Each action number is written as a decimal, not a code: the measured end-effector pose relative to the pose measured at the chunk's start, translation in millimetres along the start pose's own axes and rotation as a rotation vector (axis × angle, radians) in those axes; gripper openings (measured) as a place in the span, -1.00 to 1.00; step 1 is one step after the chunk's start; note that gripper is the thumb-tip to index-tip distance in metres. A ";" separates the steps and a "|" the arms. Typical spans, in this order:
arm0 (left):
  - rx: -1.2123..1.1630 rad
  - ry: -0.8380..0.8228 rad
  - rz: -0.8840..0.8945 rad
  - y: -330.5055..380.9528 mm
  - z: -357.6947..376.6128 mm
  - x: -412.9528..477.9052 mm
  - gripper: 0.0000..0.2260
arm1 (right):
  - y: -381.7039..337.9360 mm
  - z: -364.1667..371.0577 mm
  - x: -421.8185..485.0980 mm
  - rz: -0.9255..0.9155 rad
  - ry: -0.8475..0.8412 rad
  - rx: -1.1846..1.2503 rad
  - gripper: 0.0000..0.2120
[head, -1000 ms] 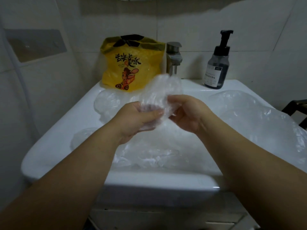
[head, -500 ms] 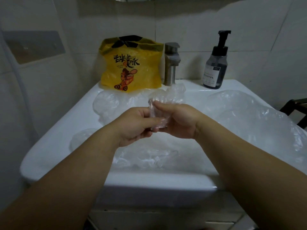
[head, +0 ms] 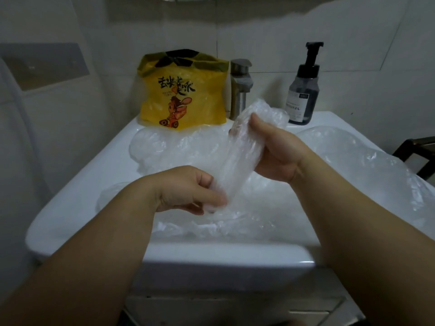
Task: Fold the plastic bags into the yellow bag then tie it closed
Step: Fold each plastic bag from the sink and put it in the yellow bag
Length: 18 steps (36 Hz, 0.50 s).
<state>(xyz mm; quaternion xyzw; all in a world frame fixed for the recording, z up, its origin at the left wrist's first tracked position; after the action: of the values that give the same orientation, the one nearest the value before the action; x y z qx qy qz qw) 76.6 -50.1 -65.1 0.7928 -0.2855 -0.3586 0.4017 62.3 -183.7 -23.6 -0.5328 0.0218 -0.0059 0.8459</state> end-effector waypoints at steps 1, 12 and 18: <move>-0.051 0.022 0.029 3.3 -3.1 0.5 -0.67 | 0.8 0.5 -0.1 0.001 -0.002 -0.040 -0.70; -0.585 0.325 0.181 17.9 -32.3 -1.2 -0.72 | 25.6 22.9 4.2 0.073 -0.058 -0.344 -0.25; -0.905 0.407 0.052 -5.5 -45.2 3.7 -0.72 | 1.5 30.8 -12.3 -0.375 0.064 -1.040 -0.15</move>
<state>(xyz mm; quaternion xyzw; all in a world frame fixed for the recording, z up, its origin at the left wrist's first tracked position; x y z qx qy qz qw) 115.7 -30.5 -51.9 0.5854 -0.0367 -0.2743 0.7621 51.3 -154.9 -11.3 -0.8748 -0.0477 -0.1609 0.4545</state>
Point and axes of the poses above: each hand's wrist, its own x-axis towards the middle knuckle, its own z-axis out of the palm, y = z × x, the point moved 8 cm from there along x, towards the middle knuckle, and after that the axes turned 1 degree about -y, right-handed, at the moved point
